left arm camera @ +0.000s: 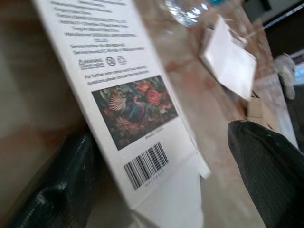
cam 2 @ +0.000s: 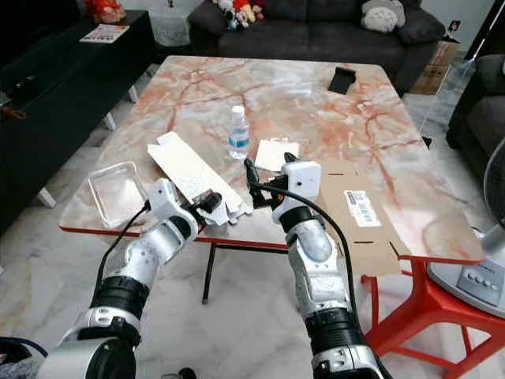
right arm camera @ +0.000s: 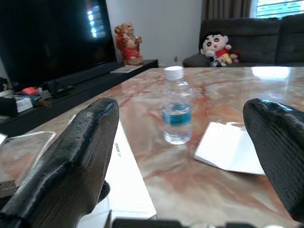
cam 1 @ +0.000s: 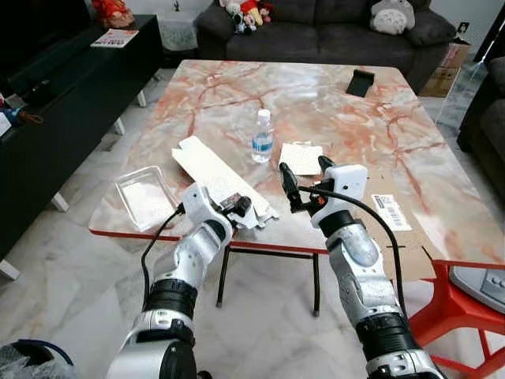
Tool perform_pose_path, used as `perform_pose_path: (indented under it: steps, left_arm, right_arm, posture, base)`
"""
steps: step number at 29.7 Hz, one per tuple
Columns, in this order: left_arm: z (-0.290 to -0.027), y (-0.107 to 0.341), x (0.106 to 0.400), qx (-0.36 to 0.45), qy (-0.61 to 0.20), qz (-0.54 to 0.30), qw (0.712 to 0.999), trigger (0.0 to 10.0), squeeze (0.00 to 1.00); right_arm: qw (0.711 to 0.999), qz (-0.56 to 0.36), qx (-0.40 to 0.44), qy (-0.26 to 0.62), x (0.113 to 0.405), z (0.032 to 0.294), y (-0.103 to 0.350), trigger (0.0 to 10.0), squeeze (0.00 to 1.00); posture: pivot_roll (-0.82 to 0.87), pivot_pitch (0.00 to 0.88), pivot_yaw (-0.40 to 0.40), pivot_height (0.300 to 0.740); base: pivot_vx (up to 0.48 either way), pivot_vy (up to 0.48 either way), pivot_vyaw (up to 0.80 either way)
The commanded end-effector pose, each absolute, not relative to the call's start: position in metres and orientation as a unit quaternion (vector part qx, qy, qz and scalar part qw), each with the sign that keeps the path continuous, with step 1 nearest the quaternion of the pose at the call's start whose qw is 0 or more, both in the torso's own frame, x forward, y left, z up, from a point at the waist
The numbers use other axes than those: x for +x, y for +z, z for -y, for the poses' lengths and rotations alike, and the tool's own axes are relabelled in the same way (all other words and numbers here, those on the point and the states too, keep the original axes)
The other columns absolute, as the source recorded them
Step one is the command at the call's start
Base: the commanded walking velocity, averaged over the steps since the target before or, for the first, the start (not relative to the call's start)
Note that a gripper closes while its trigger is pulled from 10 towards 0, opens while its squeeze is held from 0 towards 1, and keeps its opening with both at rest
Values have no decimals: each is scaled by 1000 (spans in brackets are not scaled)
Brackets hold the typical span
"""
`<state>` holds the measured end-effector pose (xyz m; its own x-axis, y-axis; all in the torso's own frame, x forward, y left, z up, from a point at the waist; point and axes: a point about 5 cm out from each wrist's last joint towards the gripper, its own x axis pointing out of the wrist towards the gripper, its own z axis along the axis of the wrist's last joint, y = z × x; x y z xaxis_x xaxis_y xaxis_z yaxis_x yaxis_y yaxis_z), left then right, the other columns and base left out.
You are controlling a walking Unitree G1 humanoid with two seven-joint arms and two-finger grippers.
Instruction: Picking trash to rubbish bin
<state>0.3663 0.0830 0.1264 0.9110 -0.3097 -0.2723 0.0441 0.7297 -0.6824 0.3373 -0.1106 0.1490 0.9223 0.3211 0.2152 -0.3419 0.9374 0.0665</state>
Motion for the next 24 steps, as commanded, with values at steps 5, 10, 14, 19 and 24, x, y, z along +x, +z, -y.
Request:
perform_pose_path:
  steps: [5, 10, 14, 19, 24]
  left_arm:
    - [-66, 137, 370, -359, -122, -198, 904, 10000, 0]
    - [-62, 129, 368, -359, -120, -221, 899, 10000, 0]
    - [-59, 126, 366, -359, -113, -225, 899, 0, 0]
    - [-57, 125, 365, -359, -114, -224, 899, 0, 0]
    - [-58, 125, 365, -356, -105, -214, 903, 0, 0]
  right_arm:
    - [979, 108, 55, 163, 338, 111, 153, 10000, 0]
    - [979, 109, 58, 161, 337, 110, 151, 10000, 0]
    - [979, 108, 59, 160, 335, 110, 149, 10000, 0]
    - [980, 107, 59, 158, 334, 111, 148, 10000, 0]
    - [980, 107, 61, 159, 333, 109, 147, 10000, 0]
  posture:
    - [-199, 84, 28, 740]
    - [-204, 74, 40, 740]
    - [-204, 63, 47, 740]
    - [-205, 55, 50, 740]
    - [-207, 41, 54, 740]
  base:
    - [0, 0, 0]
    - [0, 0, 0]
    - [0, 0, 0]
    - [0, 0, 0]
    - [0, 0, 0]
